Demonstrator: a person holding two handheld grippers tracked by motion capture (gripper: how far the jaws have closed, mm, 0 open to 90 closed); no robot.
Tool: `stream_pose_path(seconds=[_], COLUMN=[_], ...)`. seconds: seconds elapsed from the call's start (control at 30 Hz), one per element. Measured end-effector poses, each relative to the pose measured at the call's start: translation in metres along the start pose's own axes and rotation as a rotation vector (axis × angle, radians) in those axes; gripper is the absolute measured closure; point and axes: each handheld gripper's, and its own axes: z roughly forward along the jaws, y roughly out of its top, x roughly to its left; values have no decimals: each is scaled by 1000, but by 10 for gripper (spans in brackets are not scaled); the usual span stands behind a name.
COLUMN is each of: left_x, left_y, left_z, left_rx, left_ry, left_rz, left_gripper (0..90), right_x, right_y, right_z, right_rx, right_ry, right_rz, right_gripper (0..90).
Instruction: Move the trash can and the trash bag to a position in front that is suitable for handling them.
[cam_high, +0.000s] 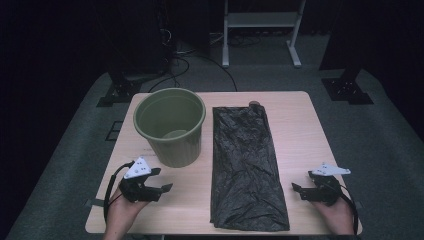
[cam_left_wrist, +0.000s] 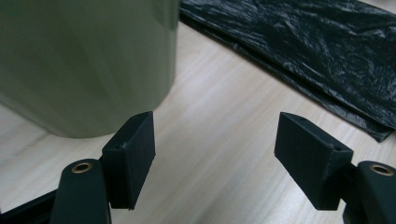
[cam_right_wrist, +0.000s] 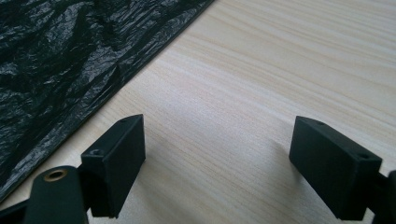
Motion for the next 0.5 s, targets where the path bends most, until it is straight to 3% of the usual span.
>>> stream_pose_path(seconds=[0.1,0.27,0.33,0.5], left_x=[4,11,15,21], left_y=[7,18,23,33], left_z=[-9,-25,-31,-41], left_rx=[7,-24,-31,-37], left_ry=[24,60,86,118], left_rz=[-7,-22,-35,-48], left_gripper=[237,163,95,49], right_x=[0,0,0,0], right_y=[0,0,0,0], right_z=[0,0,0,0], right_rx=[0,1,1,1], right_ry=[0,-2,-3,-3], right_rz=[0,1,1,2], right_gripper=[176,176,176,176])
